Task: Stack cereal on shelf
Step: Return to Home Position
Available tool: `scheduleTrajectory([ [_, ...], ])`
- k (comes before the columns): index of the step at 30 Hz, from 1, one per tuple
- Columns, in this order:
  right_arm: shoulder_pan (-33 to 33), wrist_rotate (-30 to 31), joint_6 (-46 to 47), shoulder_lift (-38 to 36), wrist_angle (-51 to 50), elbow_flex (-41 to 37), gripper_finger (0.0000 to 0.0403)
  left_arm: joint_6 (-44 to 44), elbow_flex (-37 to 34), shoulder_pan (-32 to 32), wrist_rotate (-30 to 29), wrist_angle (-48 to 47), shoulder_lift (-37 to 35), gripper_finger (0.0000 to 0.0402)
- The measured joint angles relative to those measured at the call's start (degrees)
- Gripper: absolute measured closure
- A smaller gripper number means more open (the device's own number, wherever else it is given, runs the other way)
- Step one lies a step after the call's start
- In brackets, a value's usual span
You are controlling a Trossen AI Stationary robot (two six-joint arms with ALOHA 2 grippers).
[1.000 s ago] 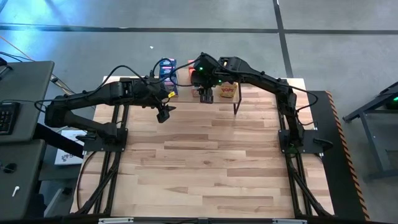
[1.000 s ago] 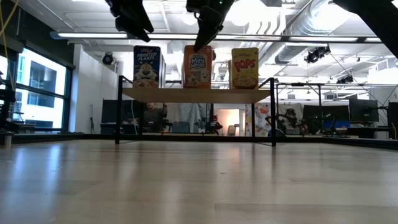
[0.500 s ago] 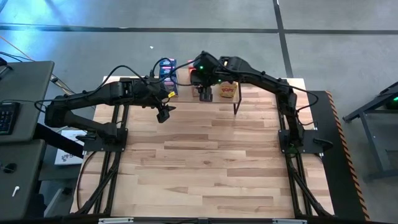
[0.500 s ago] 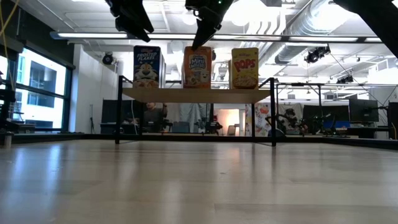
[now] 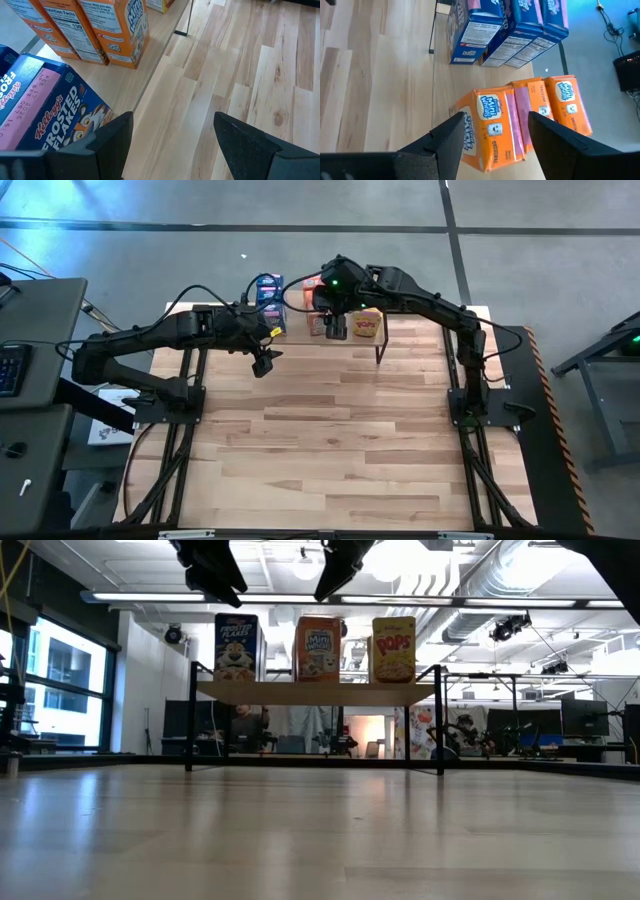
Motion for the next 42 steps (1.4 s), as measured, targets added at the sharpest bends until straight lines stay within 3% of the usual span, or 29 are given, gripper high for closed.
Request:
scheduleTrajectory([
  [15,5.86,-7.07,5.22,-10.4,-5.03,-0.02,0.0192,-0.01,0.0,0.0,0.0,0.02,0.0,0.0133],
  [23,11.59,-2.55,7.4,-13.95,-6.9,-0.04,0.0192,0.0,0.0,0.0,0.0,0.03,0.0,0.0133],
  [32,12.78,0.46,8.87,-14.63,-9.75,-0.09,0.0192,-1.34,-0.04,-0.54,2.46,-0.72,-0.4,0.0133],
  [36,12.76,3.11,8.96,-15.01,-11.88,-0.15,0.0192,-1.63,-0.04,-2.53,5.79,-3.02,-3.78,0.0133],
  [42,12.65,3.21,8.79,-16.23,-12.34,-0.15,0.0192,-2.05,-0.2,-6.84,5.72,-2.2,-12.98,0.0133],
])
